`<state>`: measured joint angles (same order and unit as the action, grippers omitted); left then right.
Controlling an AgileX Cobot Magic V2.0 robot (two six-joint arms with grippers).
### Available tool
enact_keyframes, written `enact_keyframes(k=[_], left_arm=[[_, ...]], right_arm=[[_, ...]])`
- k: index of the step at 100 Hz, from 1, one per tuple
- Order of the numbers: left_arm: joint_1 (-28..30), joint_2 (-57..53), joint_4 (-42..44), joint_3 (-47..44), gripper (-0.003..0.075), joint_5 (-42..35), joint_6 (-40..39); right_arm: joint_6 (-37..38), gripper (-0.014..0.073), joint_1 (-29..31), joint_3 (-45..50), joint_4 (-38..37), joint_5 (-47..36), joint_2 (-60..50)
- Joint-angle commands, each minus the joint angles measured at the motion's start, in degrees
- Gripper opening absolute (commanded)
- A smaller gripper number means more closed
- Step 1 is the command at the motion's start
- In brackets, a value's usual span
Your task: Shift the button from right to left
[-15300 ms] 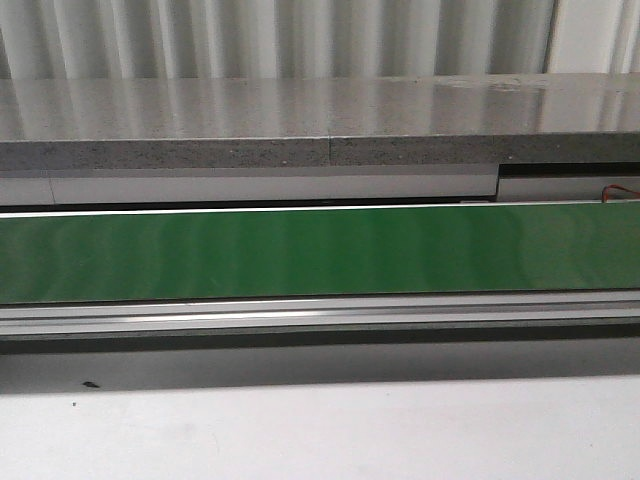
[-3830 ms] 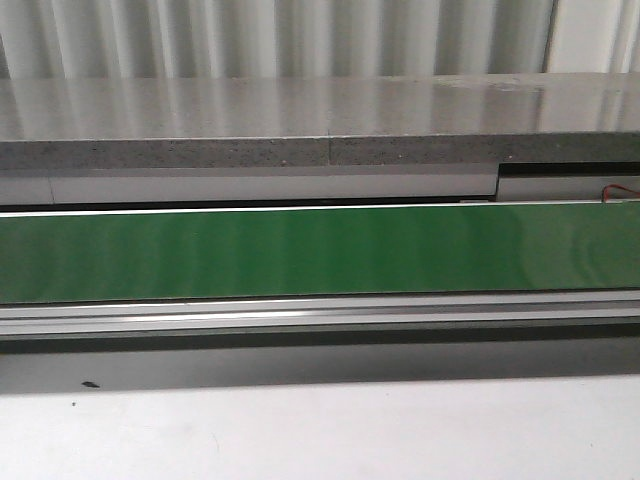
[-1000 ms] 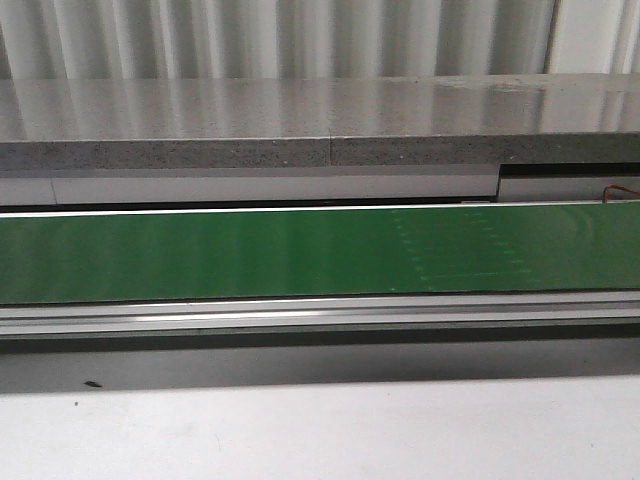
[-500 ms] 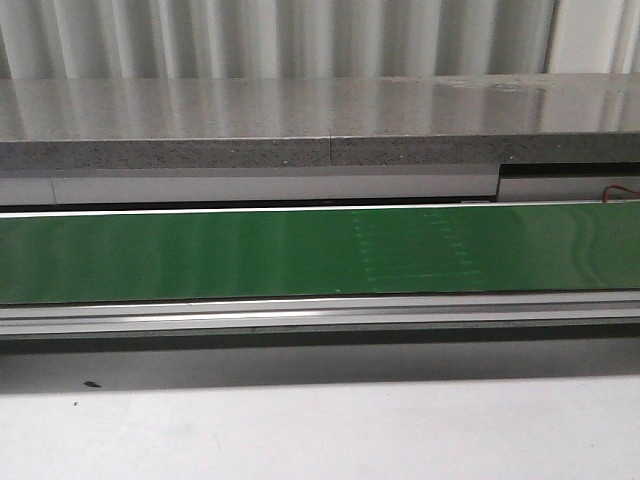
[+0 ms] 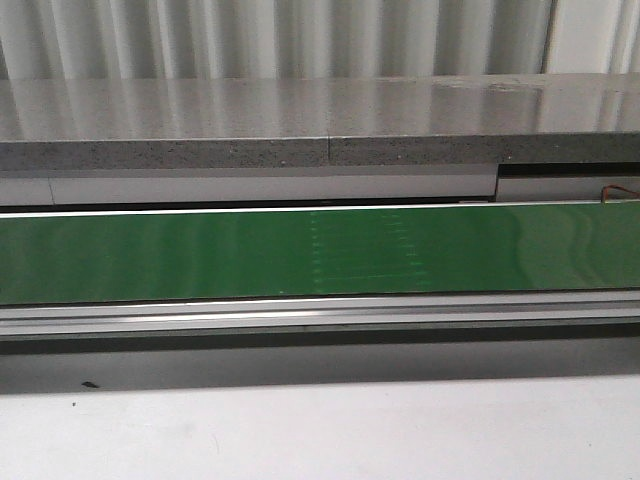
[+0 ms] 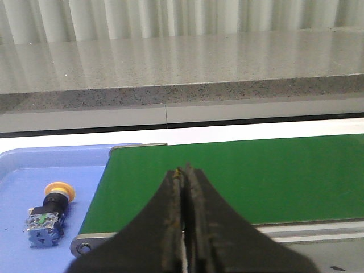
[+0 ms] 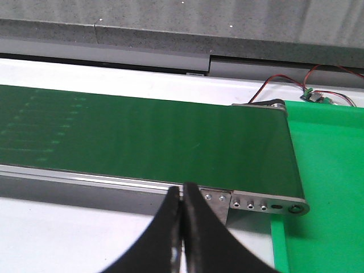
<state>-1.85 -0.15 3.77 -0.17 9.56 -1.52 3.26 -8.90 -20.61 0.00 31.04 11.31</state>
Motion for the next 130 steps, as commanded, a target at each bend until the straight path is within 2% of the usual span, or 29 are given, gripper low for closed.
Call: enact_keyframes(k=[1, 86, 95, 117, 130], left_arm=[[-0.3, -1.9, -0.2, -2.2, -0.0021, -4.2, -0.6], [-0.3, -1.9, -0.2, -2.2, -0.0021, -4.2, -0.6], [-0.3, -1.9, -0.2, -2.2, -0.002, -4.2, -0.6], [-0.3, -1.9, -0.2, -2.2, -0.002, -4.2, -0.6], [-0.3, -1.9, -0.2, -2.2, -0.002, -4.2, -0.6]], right_arm=[[-0.7, -0.0068, 0.0, -1.5, -0.7, -4.5, 0.5], [-0.7, -0.0068, 0.1, -1.3, -1.6, -5.4, 0.5], [-0.7, -0.0068, 1.0, 0.1, -2.1, -9.3, 0.5], [-0.6, -0.0068, 7.4, 10.7, -2.2, -29.4, 0.0], [-0.5, -0.0068, 11.3, 15.5, -2.2, -33.4, -3.4]])
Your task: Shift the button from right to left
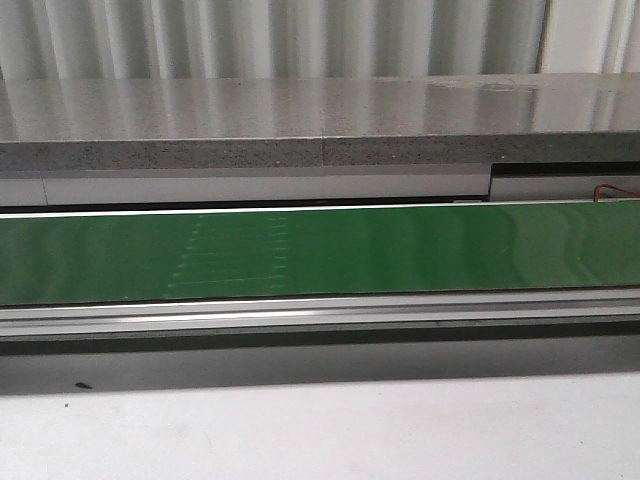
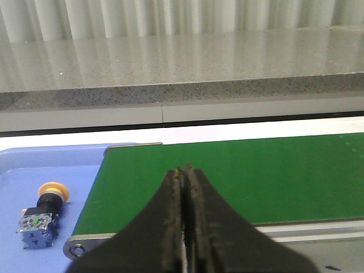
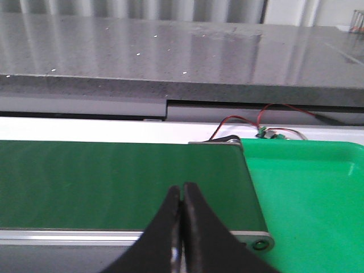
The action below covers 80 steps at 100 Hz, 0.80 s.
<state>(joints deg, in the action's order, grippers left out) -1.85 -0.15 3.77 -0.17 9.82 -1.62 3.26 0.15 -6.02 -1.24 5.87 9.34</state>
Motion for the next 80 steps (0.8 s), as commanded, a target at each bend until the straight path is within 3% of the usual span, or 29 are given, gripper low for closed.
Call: enact_keyframes(k=[1, 16, 24, 80], left_arm=[[-0.3, -1.9, -0.2, -2.2, -0.002, -4.5, -0.5], [-0.3, -1.9, -0.2, -2.2, -0.0021, -4.5, -0.5], [-0.3, -1.9, -0.2, -2.2, -0.002, -4.5, -0.5], [-0.3, -1.9, -0.2, -2.2, -0.002, -4.5, -0.5]], right_arm=[[-0.5, -0.0068, 2.4, 1.4, -0.9, -8.4, -1.9], [-0.2, -0.0068, 4.3, 6.6, -0.9, -8.9, -7.8], [-0.2, -0.0068, 4.3, 6.5, -1.0, -4.9, -11.4], [-0.2, -0.0068, 4.3, 6.5, -1.0, -5.2, -11.1]])
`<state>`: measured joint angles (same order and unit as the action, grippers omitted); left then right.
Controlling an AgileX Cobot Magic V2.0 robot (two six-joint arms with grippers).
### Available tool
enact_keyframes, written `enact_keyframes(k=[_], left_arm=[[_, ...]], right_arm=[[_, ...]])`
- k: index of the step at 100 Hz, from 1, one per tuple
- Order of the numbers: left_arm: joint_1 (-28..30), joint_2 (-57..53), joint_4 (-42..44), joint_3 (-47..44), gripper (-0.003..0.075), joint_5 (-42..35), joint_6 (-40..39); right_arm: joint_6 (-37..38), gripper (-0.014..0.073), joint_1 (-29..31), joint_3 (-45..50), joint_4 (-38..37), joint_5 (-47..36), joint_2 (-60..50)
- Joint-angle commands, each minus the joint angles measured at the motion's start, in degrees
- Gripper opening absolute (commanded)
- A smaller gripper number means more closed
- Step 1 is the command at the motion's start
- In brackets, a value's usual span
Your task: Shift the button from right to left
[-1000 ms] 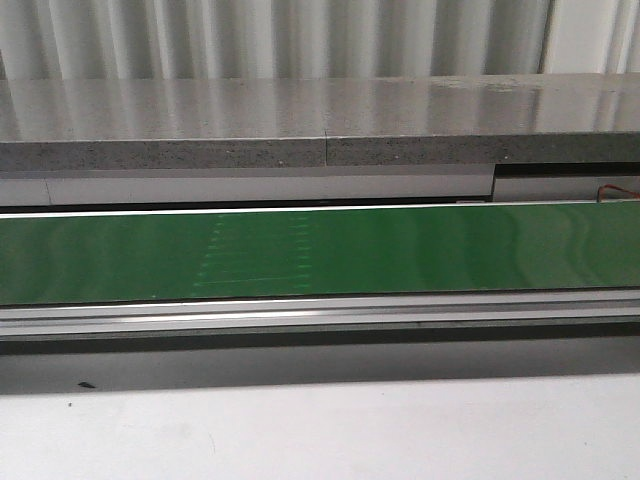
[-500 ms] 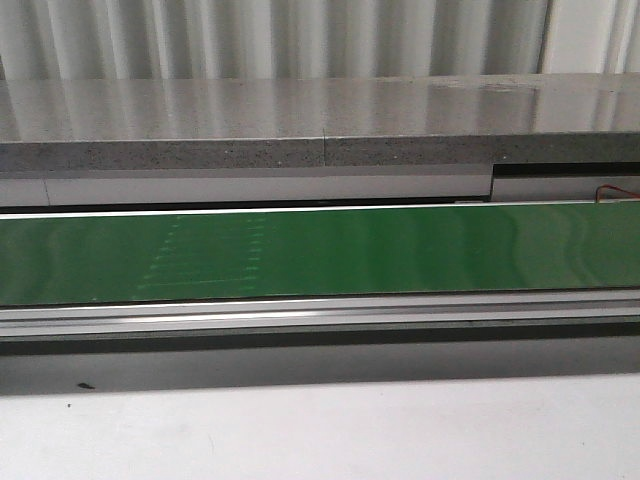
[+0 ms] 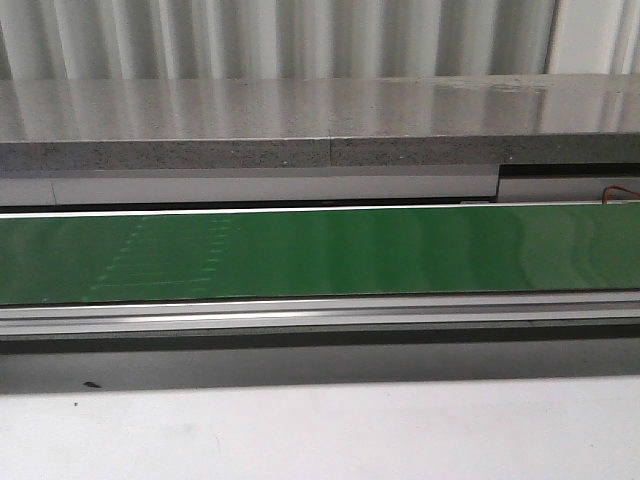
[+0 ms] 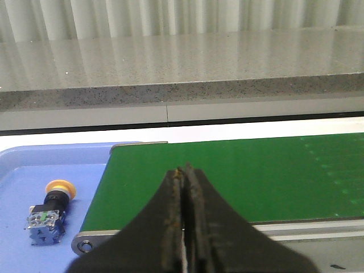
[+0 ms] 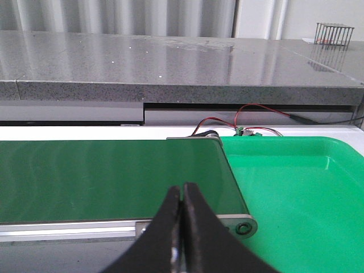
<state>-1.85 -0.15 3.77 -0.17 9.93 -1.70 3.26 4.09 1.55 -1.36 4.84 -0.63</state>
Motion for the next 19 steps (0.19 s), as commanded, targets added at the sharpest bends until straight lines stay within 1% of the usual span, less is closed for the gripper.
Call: enact_keyframes(k=[1, 19], left_arm=[[-0.3, -1.9, -0.2, -2.2, -0.002, -4.6, -0.4], [-0.3, -1.9, -0.2, -2.2, -0.002, -4.6, -0.4]], right_arm=[[-0.2, -0.0068, 0.3, -1.1, -0.8, -4.1, -1.1], [-0.2, -0.0068, 0.3, -1.1, -0.8, -4.1, -1.1]])
